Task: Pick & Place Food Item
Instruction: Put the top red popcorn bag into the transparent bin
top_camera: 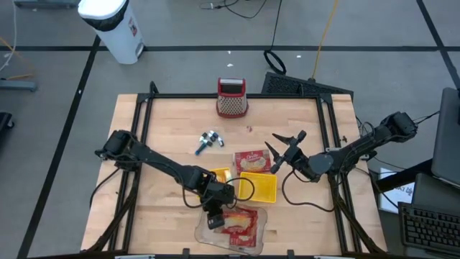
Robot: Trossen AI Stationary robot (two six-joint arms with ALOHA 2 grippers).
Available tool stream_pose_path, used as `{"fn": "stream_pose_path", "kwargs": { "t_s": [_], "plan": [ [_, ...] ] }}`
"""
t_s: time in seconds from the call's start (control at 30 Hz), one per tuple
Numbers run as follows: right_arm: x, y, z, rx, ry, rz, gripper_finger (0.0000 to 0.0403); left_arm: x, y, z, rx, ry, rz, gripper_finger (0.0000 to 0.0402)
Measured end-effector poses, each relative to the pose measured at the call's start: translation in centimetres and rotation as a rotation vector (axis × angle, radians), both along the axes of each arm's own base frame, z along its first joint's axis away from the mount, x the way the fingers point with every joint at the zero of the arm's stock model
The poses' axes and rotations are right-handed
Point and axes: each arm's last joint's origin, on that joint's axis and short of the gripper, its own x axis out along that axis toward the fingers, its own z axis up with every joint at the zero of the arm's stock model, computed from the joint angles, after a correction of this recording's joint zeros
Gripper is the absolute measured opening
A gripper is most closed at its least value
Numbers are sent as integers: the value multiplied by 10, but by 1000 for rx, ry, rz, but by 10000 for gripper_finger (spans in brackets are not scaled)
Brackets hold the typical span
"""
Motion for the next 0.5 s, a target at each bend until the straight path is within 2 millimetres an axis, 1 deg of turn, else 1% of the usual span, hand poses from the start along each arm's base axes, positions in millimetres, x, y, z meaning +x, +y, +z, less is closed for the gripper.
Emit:
{"fn": "stream_pose_path", "kwargs": {
  "t_s": [0.2,0.3,0.4,0.5],
  "plan": [
    [0,0,0,-1,3,0,171,0,0,0,2,-2,-3,145],
    [0,0,-1,-6,13,0,171,0,1,0,18,-33,-44,179],
    [0,0,-2,-5,18,0,171,2,6,1,9,-55,-81,204],
    [0,0,-2,-5,17,-1,171,3,15,5,-45,-37,-76,220]
  ]
}}
